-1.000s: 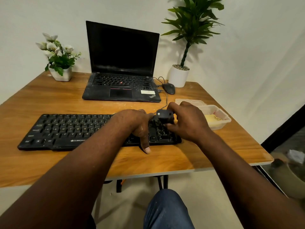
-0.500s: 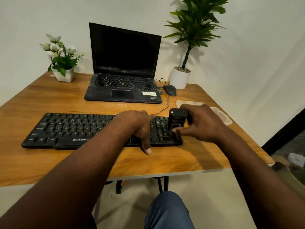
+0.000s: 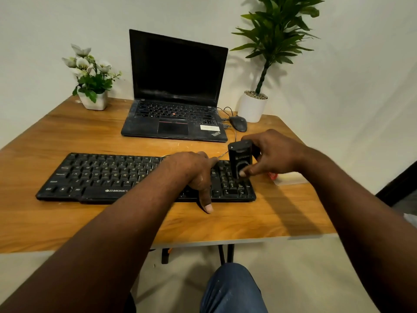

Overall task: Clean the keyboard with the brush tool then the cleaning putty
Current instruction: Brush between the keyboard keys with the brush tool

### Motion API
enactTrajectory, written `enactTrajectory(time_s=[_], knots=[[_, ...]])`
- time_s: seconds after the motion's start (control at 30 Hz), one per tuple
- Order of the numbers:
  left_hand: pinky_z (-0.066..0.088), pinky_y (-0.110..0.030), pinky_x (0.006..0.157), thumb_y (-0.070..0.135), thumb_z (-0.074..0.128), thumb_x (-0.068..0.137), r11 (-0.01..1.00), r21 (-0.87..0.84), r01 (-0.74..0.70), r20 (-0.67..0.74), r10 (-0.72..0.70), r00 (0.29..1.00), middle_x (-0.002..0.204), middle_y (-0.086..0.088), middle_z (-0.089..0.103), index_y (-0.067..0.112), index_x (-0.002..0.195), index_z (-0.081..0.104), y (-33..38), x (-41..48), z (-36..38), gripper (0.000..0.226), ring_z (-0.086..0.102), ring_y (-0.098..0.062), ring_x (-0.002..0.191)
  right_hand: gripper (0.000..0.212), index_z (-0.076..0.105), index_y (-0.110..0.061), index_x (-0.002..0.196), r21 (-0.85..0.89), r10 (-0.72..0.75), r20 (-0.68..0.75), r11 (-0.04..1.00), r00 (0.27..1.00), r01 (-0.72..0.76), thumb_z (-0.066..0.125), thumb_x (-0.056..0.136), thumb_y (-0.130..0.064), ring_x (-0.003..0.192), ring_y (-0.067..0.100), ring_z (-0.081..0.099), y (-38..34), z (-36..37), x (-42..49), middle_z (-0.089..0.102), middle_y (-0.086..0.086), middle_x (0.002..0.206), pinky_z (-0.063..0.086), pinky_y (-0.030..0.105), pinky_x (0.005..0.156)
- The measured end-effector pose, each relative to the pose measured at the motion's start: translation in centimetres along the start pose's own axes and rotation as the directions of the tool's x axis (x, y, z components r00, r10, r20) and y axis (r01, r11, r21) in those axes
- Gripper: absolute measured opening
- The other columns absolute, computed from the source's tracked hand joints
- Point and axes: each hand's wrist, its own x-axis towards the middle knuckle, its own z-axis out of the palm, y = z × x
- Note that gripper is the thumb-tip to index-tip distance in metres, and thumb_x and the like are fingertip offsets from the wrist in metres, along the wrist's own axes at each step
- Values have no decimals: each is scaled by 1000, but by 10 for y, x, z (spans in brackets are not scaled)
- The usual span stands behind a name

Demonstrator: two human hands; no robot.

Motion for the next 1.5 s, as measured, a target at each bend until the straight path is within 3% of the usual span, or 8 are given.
enactTrajectory(time_s=[0.13, 0.37, 0.53, 0.7, 1.0, 1.27, 1.43, 1.5], knots=[[37, -64, 113, 61, 94, 53, 1000, 4, 11, -6, -11, 1000, 170, 7, 12, 37, 164, -1, 0, 0, 1, 148, 22, -34, 154, 46, 62, -32, 109, -85, 7, -250, 996, 968, -29, 90, 74, -41, 69, 0, 52, 0, 16, 9, 54, -24, 75, 34, 26, 59], [35, -64, 114, 57, 95, 53, 1000, -3, 5, 12, -5, 1000, 170, 5, 14, 38, 164, 1, 2, 0, -2, 147, 22, -35, 153, 43, 50, -43, 88, -73, -72, 110, 994, 991, 80, 90, 76, -32, 69, -6, 58, -17, 6, -28, 63, -31, 71, 37, 14, 56], [34, -62, 116, 57, 94, 56, 1000, 6, 13, 8, -13, 1000, 171, 6, 12, 36, 164, -1, 3, -3, -2, 146, 21, -34, 154, 42, 52, -41, 91, -43, -4, -193, 999, 981, -4, 90, 75, -37, 67, -4, 51, -9, 22, -21, 55, -22, 71, 35, 26, 63], [34, -63, 116, 58, 94, 56, 1000, 14, 13, 4, -13, 1000, 170, 4, 14, 35, 164, -1, 3, -3, -2, 146, 21, -35, 154, 39, 61, -39, 97, 97, -52, 102, 994, 993, 43, 91, 74, -30, 74, 1, 63, -7, 10, -33, 70, -16, 84, 44, 16, 59], [36, -64, 114, 57, 95, 55, 1000, -5, 22, 13, -22, 1000, 170, 6, 14, 39, 164, 0, 3, -3, -3, 146, 23, -34, 153, 57, 64, -24, 123, -21, 21, -354, 999, 935, -31, 89, 74, -38, 86, 7, 60, 1, 19, 28, 65, -15, 98, 44, 26, 67], [37, -63, 114, 59, 95, 52, 999, -17, 32, 19, -32, 999, 169, 8, 13, 37, 164, 5, 1, 0, -1, 146, 22, -33, 153, 44, 58, -34, 105, -34, -39, 73, 999, 997, 42, 90, 75, -30, 75, -6, 58, -13, 8, 21, 62, -19, 86, 37, 13, 62], [35, -64, 115, 62, 94, 52, 1000, -12, 21, 9, -20, 1000, 171, 7, 8, 38, 164, -2, -1, 1, 0, 149, 17, -33, 156, 46, 56, -35, 106, -104, -28, -168, 995, 985, 10, 90, 75, -35, 75, -1, 55, -16, 19, 23, 56, -21, 80, 34, 19, 59], [36, -63, 115, 61, 94, 52, 999, -23, 28, 4, -28, 1000, 171, 8, 11, 37, 164, 4, -1, 0, 0, 146, 20, -33, 155, 44, 56, -36, 102, -37, -18, -97, 999, 995, 15, 90, 74, -32, 75, -2, 57, -16, 23, 19, 61, -19, 82, 37, 18, 62]])
